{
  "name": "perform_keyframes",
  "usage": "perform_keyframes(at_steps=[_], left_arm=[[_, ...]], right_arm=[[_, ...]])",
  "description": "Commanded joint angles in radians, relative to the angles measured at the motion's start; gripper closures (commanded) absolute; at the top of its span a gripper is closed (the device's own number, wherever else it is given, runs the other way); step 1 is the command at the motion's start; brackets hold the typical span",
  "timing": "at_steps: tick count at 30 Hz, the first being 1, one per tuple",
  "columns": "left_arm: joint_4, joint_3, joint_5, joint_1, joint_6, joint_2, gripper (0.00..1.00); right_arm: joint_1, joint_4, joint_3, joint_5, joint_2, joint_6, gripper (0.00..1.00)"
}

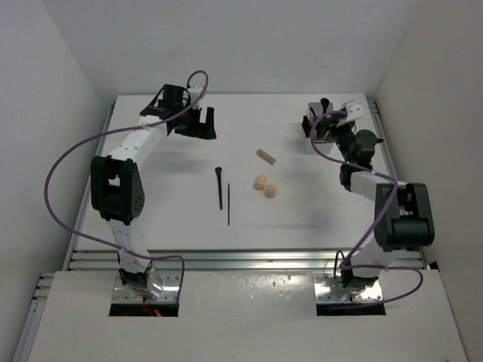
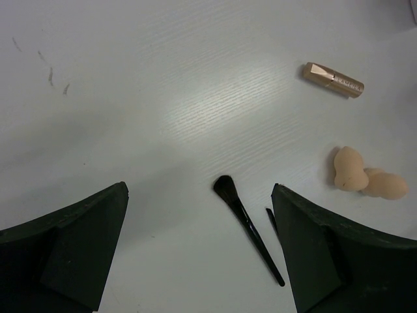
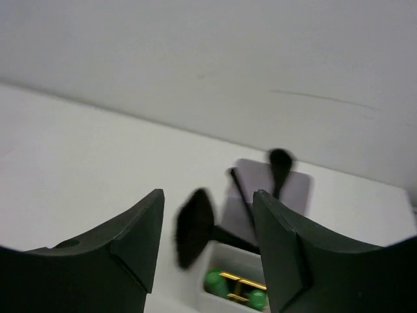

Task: Organize the makeup

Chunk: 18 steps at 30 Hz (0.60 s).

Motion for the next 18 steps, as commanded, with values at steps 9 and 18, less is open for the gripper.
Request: perform_keyframes(at_steps=[9,18], left_arm=[[0.007,-0.076,-0.028,0.063,-0.027,-0.041,0.04],[-0.003,-0.168,-0.093,0.083,-0.058,-0.059,0.06]], right_arm=[[0.366,-1.314,0.45,-0.198,0.051,-0.284,0.34],[0.507,-1.672,0.888,0.101,0.332,-0.05,0.39]])
